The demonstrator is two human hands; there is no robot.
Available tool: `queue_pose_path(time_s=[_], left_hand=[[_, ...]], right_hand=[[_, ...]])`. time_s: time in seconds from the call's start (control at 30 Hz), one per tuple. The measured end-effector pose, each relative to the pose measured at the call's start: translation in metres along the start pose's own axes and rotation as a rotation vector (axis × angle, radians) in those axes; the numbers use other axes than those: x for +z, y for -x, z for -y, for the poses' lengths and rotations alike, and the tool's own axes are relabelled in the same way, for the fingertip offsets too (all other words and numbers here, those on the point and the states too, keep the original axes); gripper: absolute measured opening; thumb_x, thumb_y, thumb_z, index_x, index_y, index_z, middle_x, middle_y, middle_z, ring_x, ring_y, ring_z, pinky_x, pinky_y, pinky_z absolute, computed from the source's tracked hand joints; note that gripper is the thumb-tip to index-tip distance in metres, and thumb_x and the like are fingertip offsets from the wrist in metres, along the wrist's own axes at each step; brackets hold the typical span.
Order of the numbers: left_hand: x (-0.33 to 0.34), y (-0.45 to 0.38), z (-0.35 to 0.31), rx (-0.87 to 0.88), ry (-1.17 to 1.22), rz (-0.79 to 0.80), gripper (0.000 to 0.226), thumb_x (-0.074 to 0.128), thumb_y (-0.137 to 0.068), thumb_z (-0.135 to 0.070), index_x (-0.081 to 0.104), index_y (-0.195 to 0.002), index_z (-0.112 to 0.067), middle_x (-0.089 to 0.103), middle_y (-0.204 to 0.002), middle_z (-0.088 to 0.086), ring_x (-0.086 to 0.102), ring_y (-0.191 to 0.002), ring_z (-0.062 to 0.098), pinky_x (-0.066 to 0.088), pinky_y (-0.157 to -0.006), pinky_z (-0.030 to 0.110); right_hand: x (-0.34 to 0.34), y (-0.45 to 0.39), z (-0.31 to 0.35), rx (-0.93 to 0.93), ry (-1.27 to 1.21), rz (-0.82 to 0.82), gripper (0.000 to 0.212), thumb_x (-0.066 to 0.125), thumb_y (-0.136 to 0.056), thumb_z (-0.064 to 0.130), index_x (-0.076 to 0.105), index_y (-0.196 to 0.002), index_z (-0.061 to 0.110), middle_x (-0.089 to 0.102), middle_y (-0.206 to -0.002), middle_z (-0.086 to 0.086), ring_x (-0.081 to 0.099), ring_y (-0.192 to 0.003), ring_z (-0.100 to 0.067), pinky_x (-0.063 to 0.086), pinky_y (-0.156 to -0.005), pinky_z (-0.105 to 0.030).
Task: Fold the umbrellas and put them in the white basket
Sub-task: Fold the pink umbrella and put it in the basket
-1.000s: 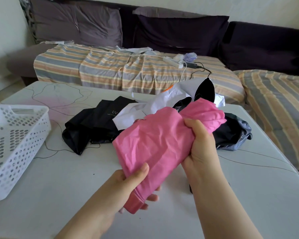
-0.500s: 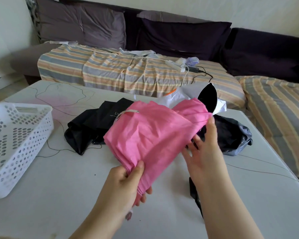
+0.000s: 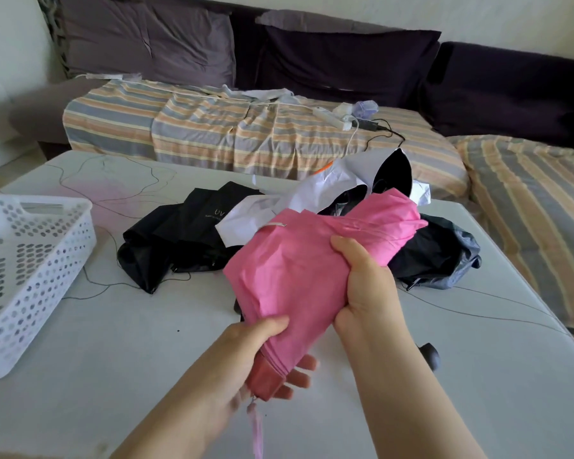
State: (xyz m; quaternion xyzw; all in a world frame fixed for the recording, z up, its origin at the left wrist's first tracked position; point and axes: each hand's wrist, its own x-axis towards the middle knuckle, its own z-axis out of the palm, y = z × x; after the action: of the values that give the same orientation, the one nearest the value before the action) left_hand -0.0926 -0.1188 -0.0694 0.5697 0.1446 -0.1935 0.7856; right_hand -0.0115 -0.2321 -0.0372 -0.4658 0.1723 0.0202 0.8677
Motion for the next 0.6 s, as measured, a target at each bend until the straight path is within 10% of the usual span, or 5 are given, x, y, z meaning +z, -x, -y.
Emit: queue_pose_path(time_s=[0.2,0.37,0.6], left_hand=[[0.005,0.006,0.001,0.046,0.049,-0.053,0.054,0.051,-0.077,-0.051,0.059,-0.071,0.002,0.059,-0.055,0.016,0.044,-0.033,0.018,0.031,-0.036,0.018],[0.013,0.008,-0.001,0.206,-0.035,-0.167,0.052,0.041,-0.099,-0.032,0.057,-0.064,0.003,0.052,-0.041,0.009,0.041,-0.029,0.016,0.028,-0.036,0.015],[0.007,0.005,0.009,0.412,-0.306,-0.467,0.056,0.046,-0.096,-0.033,0.058,-0.062,0.01,0.059,-0.045,0.013,0.05,-0.035,0.015,0.037,-0.04,0.022]], right_hand=[[0.002,0.001,0.001,0.044,-0.078,0.17,0.011,0.064,-0.078,0.0,0.071,-0.087,0.002,0.071,-0.087,-0.016,0.067,-0.08,-0.027,0.056,-0.086,-0.043],[0.001,0.006,0.024,0.074,-0.1,0.208,0.021,0.061,-0.08,0.004,0.073,-0.064,0.009,0.071,-0.071,-0.006,0.067,-0.065,-0.019,0.057,-0.071,-0.029],[-0.005,0.006,0.007,0.023,0.207,0.094,0.057,0.069,-0.067,0.059,0.068,-0.103,0.014,0.072,-0.097,-0.002,0.068,-0.088,-0.015,0.053,-0.082,-0.034]])
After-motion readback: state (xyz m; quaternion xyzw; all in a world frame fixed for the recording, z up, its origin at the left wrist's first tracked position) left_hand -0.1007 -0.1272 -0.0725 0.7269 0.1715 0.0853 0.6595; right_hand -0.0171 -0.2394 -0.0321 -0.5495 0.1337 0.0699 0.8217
